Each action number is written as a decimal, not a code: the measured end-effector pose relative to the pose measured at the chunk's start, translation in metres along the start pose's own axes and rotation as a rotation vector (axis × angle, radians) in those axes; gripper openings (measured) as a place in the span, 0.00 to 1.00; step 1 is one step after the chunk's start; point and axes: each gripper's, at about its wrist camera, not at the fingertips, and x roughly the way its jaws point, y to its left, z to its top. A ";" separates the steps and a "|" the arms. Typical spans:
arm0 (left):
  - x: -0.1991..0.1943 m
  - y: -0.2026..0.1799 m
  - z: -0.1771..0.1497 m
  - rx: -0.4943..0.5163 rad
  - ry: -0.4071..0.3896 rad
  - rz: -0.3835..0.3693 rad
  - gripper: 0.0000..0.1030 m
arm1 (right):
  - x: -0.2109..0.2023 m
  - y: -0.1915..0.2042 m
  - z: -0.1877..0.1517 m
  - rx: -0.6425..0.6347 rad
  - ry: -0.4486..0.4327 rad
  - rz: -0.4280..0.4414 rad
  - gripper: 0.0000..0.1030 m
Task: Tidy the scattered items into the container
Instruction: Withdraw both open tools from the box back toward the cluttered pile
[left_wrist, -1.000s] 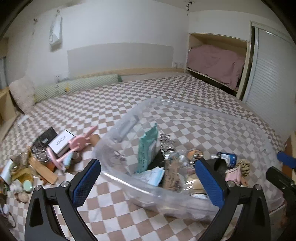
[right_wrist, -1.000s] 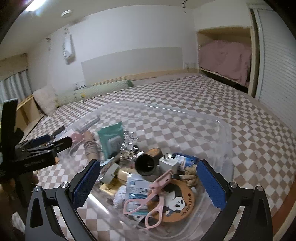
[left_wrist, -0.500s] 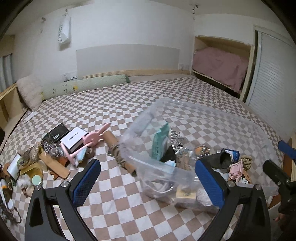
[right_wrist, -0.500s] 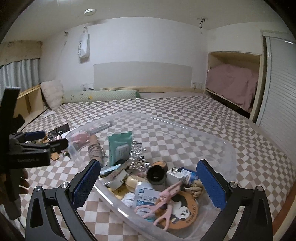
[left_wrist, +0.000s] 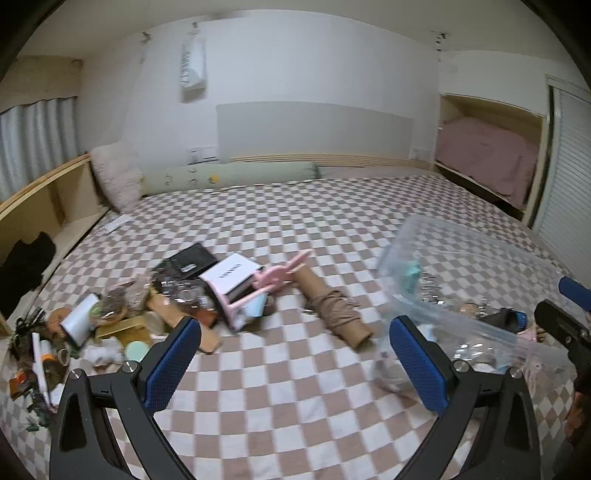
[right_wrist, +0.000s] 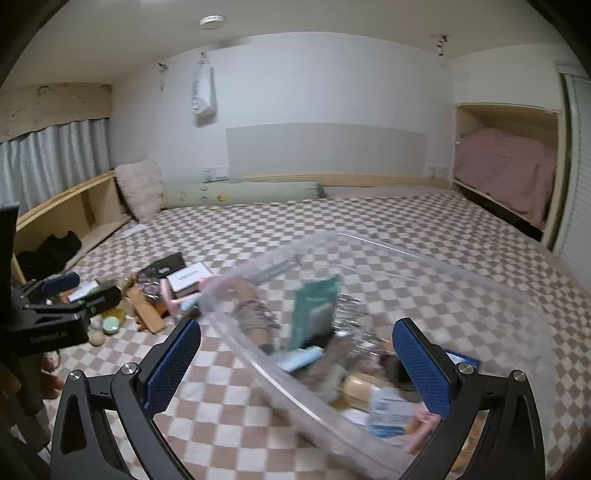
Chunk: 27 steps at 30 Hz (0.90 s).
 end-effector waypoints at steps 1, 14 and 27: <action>0.000 0.007 -0.002 -0.004 0.002 0.012 1.00 | 0.004 0.007 0.002 -0.007 -0.001 0.011 1.00; 0.012 0.118 -0.029 -0.155 0.048 0.147 1.00 | 0.041 0.110 0.015 -0.136 -0.047 0.152 1.00; 0.050 0.217 -0.063 -0.297 0.132 0.193 1.00 | 0.100 0.177 0.007 -0.132 0.074 0.248 1.00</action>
